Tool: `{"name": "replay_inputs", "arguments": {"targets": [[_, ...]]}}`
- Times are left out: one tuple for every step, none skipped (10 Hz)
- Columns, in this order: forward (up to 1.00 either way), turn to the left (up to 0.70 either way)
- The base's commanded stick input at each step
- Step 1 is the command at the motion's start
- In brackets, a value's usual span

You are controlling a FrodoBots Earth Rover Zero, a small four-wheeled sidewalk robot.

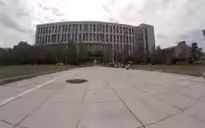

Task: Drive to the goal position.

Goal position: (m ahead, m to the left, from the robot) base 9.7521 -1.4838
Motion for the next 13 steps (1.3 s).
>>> {"name": "replay_inputs", "arguments": {"targets": [[1.0, 0.0], [1.0, 0.0], [1.0, 0.0], [1.0, 0.0], [1.0, 0.0], [1.0, 0.0], [1.0, 0.0], [1.0, 0.0], [1.0, 0.0], [1.0, 0.0], [1.0, 0.0], [1.0, 0.0], [1.0, 0.0]]}}
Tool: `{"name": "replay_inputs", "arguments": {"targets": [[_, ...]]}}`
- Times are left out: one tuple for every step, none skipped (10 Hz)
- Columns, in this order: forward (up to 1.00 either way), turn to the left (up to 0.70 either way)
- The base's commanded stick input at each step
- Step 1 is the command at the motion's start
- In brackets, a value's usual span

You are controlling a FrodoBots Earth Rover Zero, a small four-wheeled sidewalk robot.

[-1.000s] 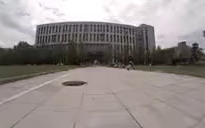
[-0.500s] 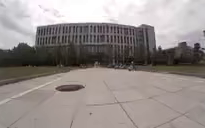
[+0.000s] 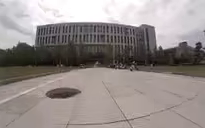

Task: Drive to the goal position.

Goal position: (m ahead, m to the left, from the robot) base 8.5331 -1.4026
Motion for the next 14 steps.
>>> {"name": "replay_inputs", "arguments": {"targets": [[1.0, 0.0], [1.0, 0.0], [1.0, 0.0], [1.0, 0.0], [1.0, 0.0], [1.0, 0.0], [1.0, 0.0], [1.0, 0.0], [1.0, 0.0], [1.0, 0.0], [1.0, 0.0], [1.0, 0.0], [1.0, 0.0], [1.0, 0.0]]}}
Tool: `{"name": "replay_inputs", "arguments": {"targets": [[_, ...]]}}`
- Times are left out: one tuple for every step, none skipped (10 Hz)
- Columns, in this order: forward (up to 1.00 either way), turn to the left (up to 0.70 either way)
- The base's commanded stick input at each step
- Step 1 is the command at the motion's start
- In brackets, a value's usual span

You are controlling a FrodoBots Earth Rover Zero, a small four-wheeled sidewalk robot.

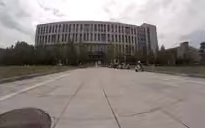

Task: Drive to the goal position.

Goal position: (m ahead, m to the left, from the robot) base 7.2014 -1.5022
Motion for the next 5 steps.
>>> {"name": "replay_inputs", "arguments": {"targets": [[1.0, 0.0], [1.0, 0.0], [1.0, 0.0], [1.0, 0.0], [1.0, 0.0]]}}
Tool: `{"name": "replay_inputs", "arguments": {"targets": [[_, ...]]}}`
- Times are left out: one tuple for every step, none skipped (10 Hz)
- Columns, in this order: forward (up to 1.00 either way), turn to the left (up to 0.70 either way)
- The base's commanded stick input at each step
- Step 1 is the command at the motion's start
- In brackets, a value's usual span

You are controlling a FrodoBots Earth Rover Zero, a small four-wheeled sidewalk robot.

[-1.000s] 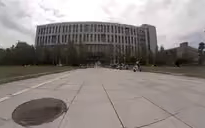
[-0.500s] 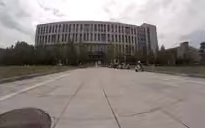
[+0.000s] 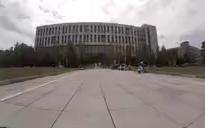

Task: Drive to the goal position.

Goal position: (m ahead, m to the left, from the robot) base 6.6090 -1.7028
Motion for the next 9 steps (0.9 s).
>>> {"name": "replay_inputs", "arguments": {"targets": [[1.0, 0.0], [1.0, 0.02], [1.0, 0.08], [1.0, 0.29], [1.0, 0.39], [1.0, 0.4], [1.0, 0.4], [1.0, 0.4], [1.0, 0.32]]}}
